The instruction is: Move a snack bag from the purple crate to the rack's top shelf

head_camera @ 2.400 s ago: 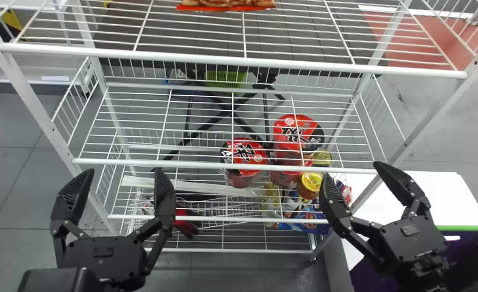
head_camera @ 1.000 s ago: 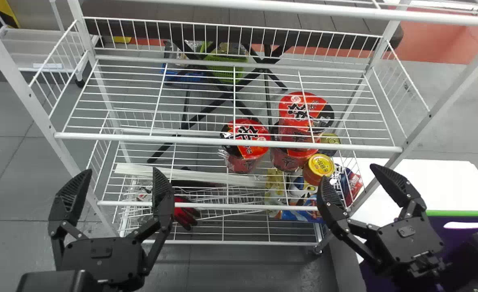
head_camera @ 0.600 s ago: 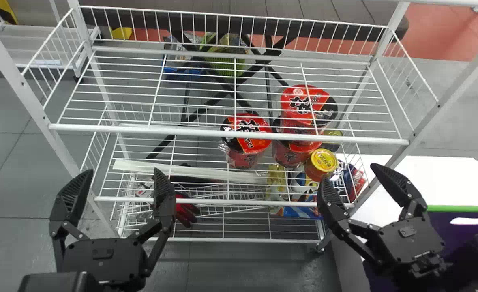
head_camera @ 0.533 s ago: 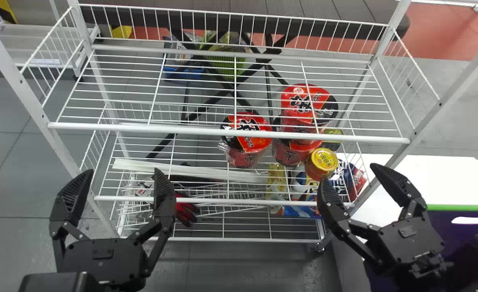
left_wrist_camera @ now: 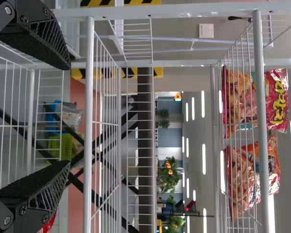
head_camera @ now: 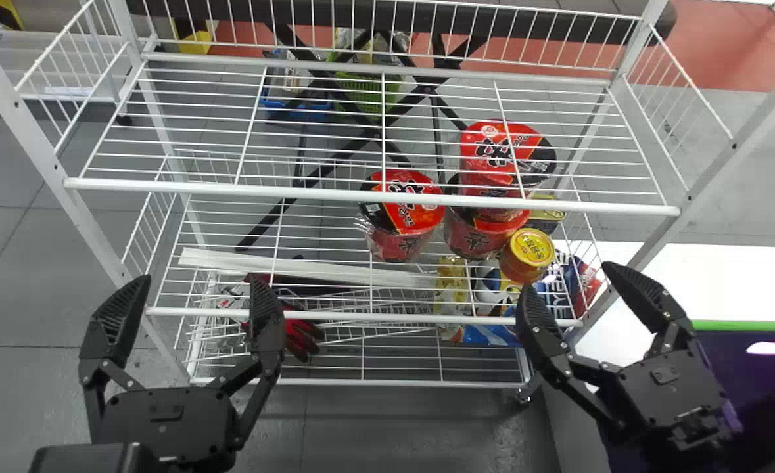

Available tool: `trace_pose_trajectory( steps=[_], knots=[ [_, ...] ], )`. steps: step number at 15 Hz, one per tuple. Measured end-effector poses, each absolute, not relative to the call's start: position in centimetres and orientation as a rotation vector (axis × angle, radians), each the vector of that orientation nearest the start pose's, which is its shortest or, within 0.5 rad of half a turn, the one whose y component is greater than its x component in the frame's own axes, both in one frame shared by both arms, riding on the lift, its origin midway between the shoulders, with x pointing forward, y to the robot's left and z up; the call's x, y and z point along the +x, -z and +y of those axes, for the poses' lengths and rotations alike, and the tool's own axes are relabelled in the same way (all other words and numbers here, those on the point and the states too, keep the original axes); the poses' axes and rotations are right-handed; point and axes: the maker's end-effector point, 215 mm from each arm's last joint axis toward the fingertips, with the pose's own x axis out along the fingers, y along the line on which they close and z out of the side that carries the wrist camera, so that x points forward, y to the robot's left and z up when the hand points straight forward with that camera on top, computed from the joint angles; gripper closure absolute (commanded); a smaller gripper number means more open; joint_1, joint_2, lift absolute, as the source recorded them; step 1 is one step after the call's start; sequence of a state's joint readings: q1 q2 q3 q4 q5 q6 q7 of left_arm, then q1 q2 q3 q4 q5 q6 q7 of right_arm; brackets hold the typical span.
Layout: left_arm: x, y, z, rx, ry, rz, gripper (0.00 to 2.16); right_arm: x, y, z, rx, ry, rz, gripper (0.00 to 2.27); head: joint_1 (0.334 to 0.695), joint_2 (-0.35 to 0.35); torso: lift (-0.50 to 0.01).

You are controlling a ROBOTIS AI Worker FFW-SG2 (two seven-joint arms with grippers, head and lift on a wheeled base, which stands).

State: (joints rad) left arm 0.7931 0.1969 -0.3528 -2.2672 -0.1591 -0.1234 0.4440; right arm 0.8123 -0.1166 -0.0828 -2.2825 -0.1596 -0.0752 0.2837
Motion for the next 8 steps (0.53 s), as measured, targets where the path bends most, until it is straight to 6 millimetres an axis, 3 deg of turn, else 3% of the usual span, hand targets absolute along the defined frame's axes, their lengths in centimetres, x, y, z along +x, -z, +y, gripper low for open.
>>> trace_pose_trajectory(
  steps=[6, 8],
  knots=[
    [33.7, 29.9, 14.7, 0.032, -0.048, -0.024, 0.14, 35.1, 29.7, -20.4, 0.037, -0.331, 0.000, 0.09, 0.695, -0.097, -0.452],
    [33.6, 30.1, 14.9, 0.034, -0.055, -0.021, 0.14, 34.7, 28.5, -21.3, 0.058, -0.344, -0.013, 0.09, 0.695, -0.105, -0.452]
  ],
)
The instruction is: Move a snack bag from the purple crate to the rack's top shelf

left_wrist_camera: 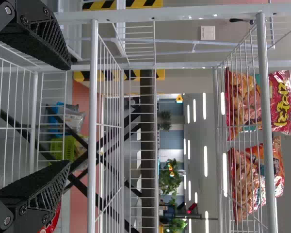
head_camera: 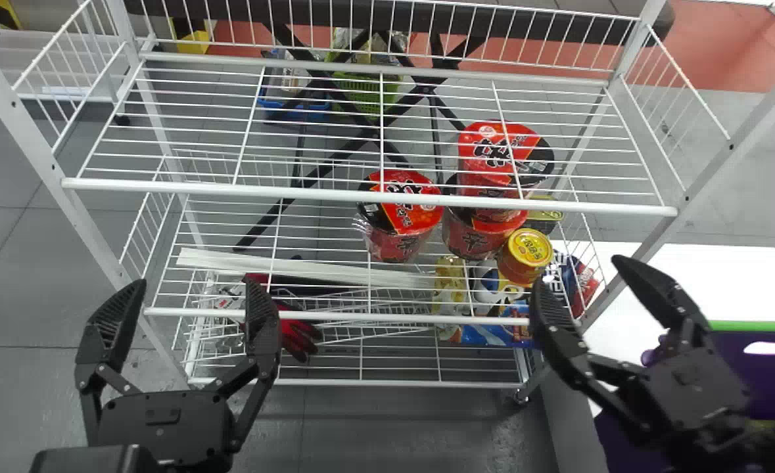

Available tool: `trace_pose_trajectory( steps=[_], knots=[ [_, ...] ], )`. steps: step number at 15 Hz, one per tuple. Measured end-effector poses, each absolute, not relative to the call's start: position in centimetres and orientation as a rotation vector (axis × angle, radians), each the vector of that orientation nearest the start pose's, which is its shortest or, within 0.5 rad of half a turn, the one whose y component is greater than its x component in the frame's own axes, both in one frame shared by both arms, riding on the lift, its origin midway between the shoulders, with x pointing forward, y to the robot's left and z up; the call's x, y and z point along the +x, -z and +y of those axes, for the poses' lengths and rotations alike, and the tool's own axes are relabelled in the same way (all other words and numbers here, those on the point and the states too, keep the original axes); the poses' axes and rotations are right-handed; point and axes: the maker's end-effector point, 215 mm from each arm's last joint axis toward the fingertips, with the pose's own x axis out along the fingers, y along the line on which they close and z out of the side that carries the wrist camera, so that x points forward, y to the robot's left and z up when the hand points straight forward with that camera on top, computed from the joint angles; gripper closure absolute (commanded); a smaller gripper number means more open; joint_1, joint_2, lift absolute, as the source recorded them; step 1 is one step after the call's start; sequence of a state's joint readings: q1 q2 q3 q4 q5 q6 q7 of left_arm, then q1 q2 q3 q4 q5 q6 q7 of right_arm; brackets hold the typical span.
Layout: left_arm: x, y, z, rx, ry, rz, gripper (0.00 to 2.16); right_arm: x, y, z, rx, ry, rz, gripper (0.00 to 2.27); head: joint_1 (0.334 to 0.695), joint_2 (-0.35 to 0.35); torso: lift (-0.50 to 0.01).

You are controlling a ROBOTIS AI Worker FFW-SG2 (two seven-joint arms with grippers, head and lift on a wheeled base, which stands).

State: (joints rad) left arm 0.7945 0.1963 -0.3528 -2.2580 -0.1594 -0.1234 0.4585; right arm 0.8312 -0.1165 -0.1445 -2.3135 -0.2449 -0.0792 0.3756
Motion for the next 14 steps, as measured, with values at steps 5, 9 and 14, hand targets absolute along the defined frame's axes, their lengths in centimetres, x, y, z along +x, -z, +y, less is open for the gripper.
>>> trace_pose_trajectory(
  steps=[5, 9, 14],
  knots=[
    [33.5, 31.3, 15.2, 0.038, -0.071, -0.009, 0.14, 32.8, 29.1, -26.0, 0.131, -0.344, 0.180, 0.09, 0.695, -0.180, -0.452],
    [33.9, 32.1, 14.8, 0.034, -0.067, -0.005, 0.14, 29.4, 31.3, -33.4, 0.171, -0.198, 0.367, 0.09, 0.695, -0.317, -0.452],
    [34.2, 33.1, 14.0, 0.029, -0.055, 0.007, 0.14, 24.4, 33.8, -42.9, 0.207, 0.015, 0.592, 0.09, 0.695, -0.350, -0.452]
  ],
)
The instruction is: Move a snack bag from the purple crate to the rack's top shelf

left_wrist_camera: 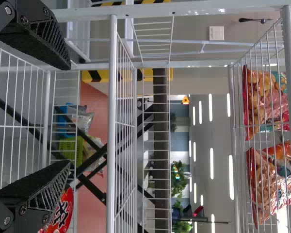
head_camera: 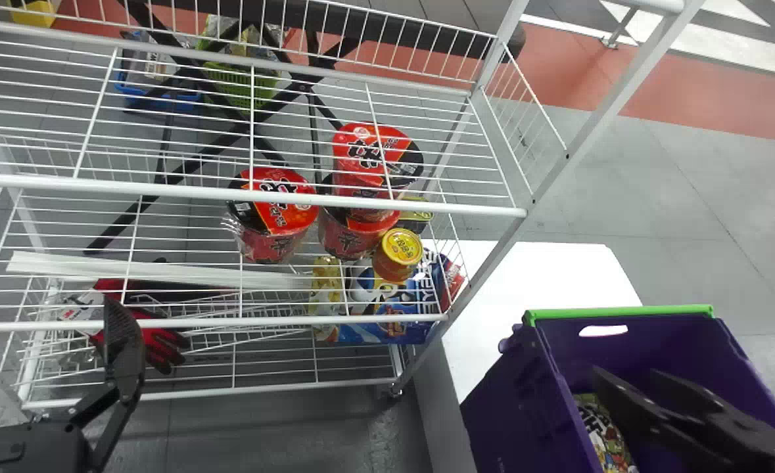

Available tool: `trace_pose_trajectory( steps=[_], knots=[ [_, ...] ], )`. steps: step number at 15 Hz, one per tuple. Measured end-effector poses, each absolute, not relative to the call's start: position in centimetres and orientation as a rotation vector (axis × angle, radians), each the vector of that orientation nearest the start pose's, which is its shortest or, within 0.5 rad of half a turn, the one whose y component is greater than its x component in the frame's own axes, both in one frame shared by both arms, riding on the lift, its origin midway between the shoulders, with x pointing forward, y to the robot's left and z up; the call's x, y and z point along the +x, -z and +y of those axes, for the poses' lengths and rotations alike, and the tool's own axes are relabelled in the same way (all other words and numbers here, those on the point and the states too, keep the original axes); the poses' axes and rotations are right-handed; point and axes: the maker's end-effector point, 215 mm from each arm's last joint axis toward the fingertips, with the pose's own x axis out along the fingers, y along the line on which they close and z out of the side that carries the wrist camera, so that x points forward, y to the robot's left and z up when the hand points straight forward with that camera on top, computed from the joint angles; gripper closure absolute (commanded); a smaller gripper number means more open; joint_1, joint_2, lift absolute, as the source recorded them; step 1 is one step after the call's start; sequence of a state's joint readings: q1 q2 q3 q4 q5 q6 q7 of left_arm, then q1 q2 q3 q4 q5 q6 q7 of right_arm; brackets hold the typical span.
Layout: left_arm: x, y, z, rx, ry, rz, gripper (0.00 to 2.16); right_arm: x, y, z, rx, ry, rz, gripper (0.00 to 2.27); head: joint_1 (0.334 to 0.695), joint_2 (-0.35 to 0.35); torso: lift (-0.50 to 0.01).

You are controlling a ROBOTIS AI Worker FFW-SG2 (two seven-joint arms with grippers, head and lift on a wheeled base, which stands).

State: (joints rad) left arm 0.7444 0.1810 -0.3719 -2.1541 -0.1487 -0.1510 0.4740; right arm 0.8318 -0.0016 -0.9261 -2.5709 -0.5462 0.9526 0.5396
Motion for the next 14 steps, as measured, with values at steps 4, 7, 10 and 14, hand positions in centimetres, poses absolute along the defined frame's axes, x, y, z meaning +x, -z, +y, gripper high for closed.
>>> trace_pose_trajectory(
  steps=[4, 7, 10, 14],
  knots=[
    [34.3, 33.6, 12.7, 0.024, -0.032, 0.012, 0.14, 21.7, 32.3, -48.6, 0.483, 0.106, 0.607, 0.09, 0.695, -0.350, -0.452],
    [34.9, 33.7, 11.6, 0.024, -0.001, 0.009, 0.14, 19.8, 32.3, -53.5, 0.667, 0.228, 0.511, 0.09, 0.695, -0.350, -0.452],
    [35.0, 33.9, 11.7, 0.029, -0.002, 0.013, 0.14, 19.1, 34.2, -55.6, 0.702, 0.226, 0.576, 0.09, 0.695, -0.350, -0.452],
    [35.0, 34.0, 11.9, 0.038, -0.004, 0.015, 0.14, 18.7, 35.1, -56.1, 0.691, 0.211, 0.646, 0.09, 0.695, -0.350, -0.452]
  ],
)
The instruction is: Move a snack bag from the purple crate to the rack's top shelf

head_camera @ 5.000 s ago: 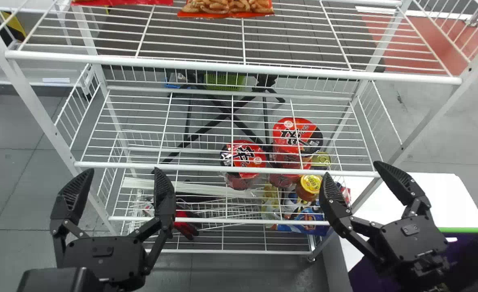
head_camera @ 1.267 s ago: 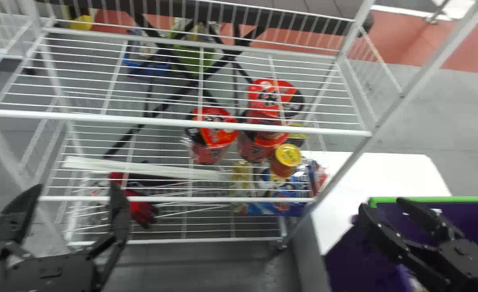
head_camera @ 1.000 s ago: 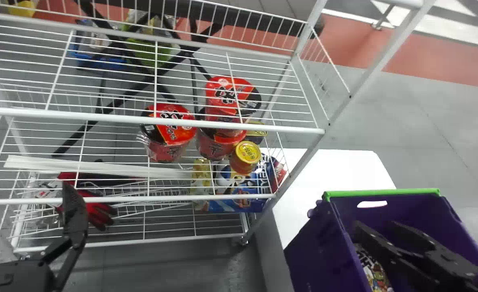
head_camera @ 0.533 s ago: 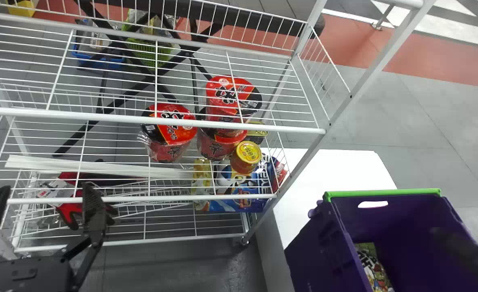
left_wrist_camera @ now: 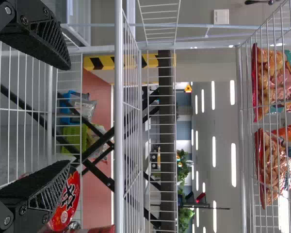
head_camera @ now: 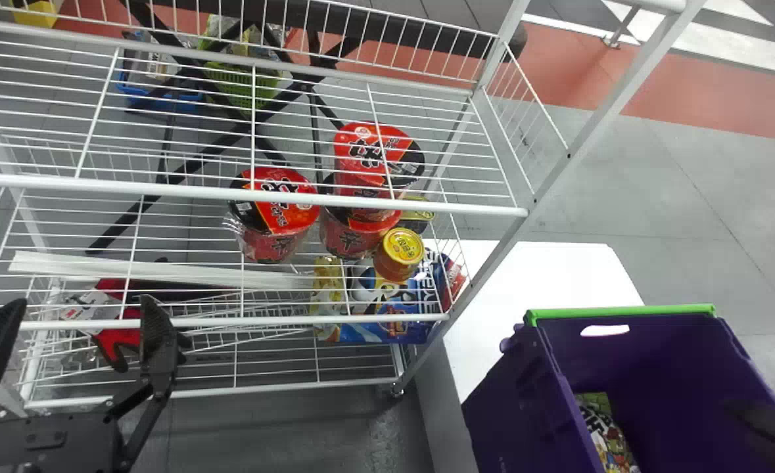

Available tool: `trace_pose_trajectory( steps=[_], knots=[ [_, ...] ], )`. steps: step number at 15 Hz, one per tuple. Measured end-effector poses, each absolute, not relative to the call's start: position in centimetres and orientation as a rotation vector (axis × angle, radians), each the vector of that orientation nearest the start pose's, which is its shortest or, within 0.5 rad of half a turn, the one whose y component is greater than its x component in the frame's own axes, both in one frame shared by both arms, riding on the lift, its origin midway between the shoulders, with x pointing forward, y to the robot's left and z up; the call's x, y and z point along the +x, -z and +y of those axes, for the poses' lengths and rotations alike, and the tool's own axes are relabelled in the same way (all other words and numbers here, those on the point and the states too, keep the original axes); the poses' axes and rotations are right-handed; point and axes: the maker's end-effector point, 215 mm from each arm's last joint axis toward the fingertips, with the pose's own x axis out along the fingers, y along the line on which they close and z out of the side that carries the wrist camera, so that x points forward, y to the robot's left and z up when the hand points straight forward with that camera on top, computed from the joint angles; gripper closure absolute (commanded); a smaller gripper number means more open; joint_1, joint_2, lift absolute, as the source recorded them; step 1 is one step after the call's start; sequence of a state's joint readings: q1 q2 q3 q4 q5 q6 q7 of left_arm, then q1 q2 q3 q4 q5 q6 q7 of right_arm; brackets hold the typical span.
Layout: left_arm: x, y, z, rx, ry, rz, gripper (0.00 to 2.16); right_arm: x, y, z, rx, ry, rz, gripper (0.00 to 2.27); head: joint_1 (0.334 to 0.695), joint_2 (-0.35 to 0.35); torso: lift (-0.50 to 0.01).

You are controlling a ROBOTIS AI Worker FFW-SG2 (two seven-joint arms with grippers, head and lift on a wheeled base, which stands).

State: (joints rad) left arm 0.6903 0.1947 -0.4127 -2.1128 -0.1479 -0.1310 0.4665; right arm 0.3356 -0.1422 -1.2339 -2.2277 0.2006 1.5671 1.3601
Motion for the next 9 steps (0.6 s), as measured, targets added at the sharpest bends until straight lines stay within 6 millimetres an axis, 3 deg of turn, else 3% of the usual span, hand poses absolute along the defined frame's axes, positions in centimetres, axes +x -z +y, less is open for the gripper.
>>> trace_pose_trajectory(
  steps=[4, 9],
  knots=[
    [34.8, 34.5, 12.0, 0.052, -0.011, 0.033, 0.14, 17.7, 37.9, -57.0, 0.460, 0.261, 0.816, 0.07, 0.695, -0.350, -0.452],
    [35.0, 34.7, 12.2, 0.054, -0.008, 0.036, 0.14, 15.4, 42.2, -57.1, 0.135, 0.132, 0.995, 0.06, 0.695, -0.350, -0.452]
  ],
)
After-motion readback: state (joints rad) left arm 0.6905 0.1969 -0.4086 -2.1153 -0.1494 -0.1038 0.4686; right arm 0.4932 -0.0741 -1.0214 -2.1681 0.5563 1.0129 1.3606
